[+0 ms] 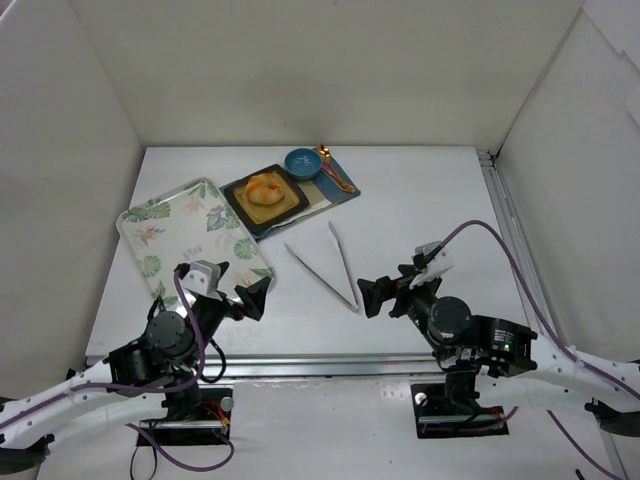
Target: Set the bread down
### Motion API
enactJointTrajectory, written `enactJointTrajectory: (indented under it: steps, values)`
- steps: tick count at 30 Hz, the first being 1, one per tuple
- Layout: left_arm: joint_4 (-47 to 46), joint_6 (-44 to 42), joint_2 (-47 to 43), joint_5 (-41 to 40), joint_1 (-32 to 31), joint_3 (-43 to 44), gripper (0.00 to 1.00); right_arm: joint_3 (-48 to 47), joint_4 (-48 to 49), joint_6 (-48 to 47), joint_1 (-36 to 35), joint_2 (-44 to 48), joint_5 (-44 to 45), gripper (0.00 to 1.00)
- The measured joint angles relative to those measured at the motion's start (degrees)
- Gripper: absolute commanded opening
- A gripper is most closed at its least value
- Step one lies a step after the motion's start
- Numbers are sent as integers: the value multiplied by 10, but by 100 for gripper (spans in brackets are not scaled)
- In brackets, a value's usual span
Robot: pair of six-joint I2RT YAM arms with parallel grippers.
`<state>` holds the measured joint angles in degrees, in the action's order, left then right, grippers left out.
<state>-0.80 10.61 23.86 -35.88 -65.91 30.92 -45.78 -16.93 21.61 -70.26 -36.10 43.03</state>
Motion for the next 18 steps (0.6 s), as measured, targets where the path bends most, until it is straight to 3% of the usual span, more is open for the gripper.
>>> enactJointTrajectory:
  steps: [18]
  values:
    - [-6,-5,-8,16,0,-4,99,0,-11,8,-10,2,9,98]
